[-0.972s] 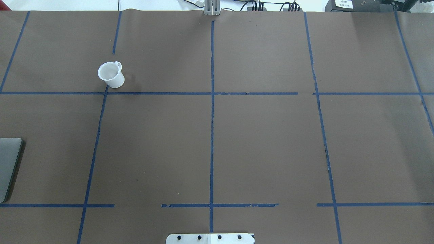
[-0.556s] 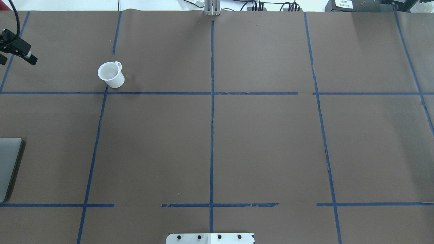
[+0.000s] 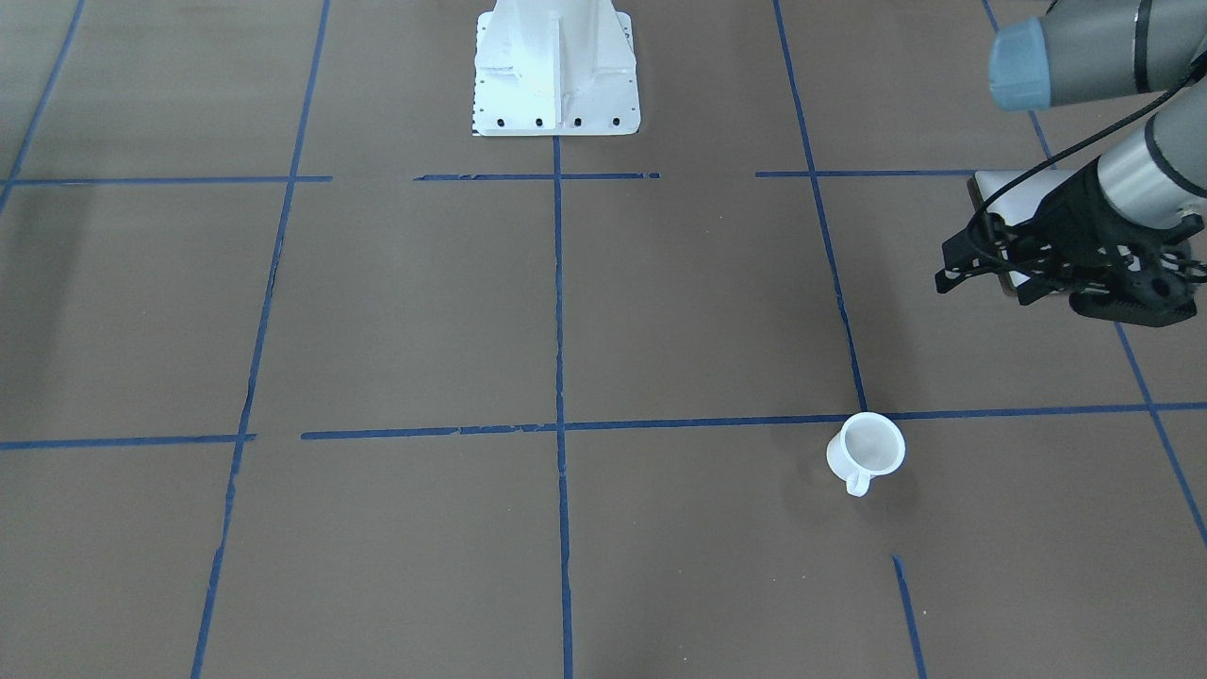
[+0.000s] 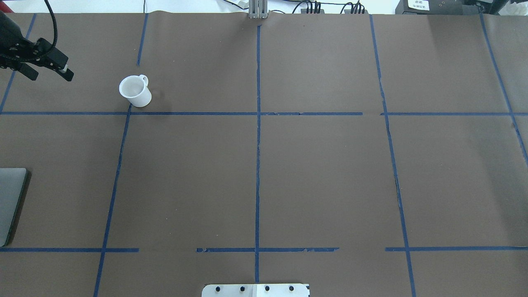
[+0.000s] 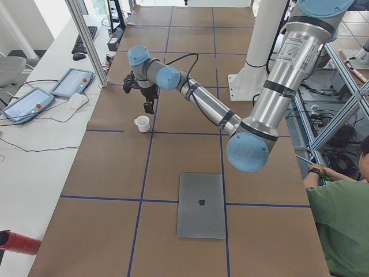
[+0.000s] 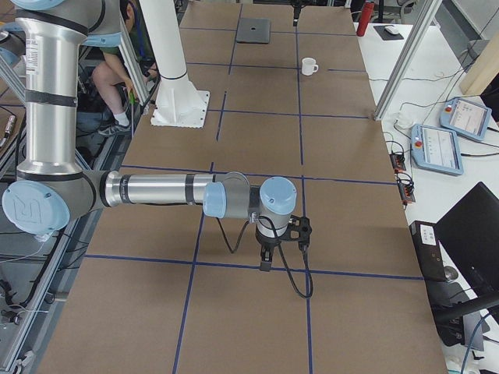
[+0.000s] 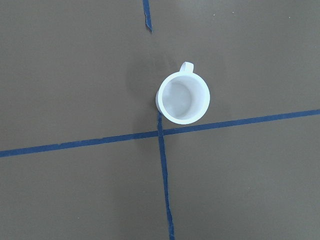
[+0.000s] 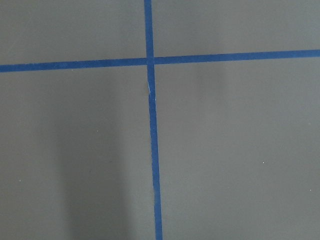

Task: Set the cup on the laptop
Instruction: 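Move the left gripper over the small white cup, then lower the left gripper and close it on the white cup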

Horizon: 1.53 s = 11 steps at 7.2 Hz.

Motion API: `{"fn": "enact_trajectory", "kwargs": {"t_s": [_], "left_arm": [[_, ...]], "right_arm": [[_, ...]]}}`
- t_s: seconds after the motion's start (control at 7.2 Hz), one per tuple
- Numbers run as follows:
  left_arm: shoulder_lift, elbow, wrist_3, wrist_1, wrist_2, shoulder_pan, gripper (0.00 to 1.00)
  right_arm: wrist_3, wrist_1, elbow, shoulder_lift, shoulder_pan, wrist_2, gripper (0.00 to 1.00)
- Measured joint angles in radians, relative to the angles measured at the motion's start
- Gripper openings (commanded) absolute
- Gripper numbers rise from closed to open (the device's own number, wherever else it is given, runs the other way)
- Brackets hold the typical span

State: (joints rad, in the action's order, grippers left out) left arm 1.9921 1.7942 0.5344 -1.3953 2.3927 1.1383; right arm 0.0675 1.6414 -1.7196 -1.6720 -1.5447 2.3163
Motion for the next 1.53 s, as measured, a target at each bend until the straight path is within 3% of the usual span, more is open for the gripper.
{"fn": "enact_trajectory", "kwargs": {"t_s": [0.28, 0.97, 1.53], "left_arm": [[0.104, -0.137, 0.049, -0.031, -0.059, -0.030, 1.00], [0.301, -0.587, 0.103, -0.354, -0.126, -0.070, 1.00], [0.367, -0.767, 0.146, -0.495, -0.184, -0.124, 1.00]], "right_arm": [[0.000, 0.000, 0.000, 0.000, 0.000, 0.000, 1.00], [0.000, 0.000, 0.000, 0.000, 0.000, 0.000, 1.00], [0.000, 0.000, 0.000, 0.000, 0.000, 0.000, 1.00]]}}
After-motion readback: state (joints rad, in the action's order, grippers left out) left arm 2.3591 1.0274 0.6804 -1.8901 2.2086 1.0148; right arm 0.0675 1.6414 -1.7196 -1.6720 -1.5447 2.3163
